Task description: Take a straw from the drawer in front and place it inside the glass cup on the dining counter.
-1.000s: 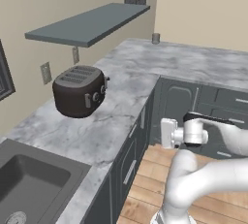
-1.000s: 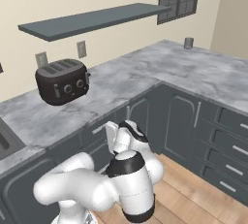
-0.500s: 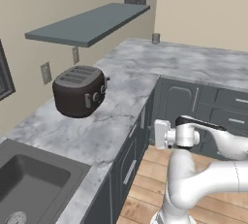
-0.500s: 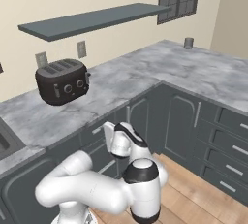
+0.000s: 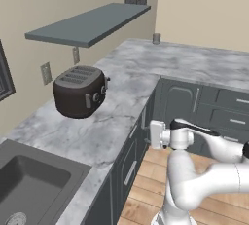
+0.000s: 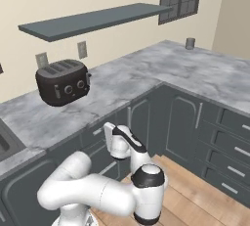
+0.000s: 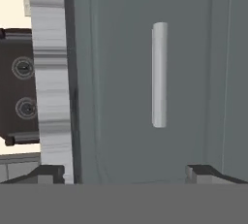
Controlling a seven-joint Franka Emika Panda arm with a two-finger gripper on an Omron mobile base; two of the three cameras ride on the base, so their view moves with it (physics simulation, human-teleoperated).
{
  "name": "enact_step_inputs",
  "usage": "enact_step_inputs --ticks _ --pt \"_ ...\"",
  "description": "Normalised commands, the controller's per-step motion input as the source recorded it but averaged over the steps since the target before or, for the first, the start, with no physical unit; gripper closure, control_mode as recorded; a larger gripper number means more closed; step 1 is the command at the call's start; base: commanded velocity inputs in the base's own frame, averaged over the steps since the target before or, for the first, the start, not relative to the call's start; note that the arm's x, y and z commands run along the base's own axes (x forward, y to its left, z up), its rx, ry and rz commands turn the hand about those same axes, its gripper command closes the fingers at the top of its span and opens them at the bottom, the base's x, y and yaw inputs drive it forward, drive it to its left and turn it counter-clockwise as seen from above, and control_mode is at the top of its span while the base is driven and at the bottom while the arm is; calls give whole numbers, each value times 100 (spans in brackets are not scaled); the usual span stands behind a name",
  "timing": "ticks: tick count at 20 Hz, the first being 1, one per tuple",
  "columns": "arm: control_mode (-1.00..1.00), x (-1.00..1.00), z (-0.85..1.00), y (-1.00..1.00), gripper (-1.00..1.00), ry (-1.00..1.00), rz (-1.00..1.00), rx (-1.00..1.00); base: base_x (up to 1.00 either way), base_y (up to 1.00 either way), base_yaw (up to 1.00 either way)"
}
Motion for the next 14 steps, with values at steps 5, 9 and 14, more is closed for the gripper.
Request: enact_step_inputs --ticks 5,9,14 --pt "-100 33 -20 9 -100 0 0 0 0 0 0" --pt "-100 33 -20 8 -100 0 0 0 0 0 0" --pt "-100 33 -19 9 -100 0 0 0 0 0 0"
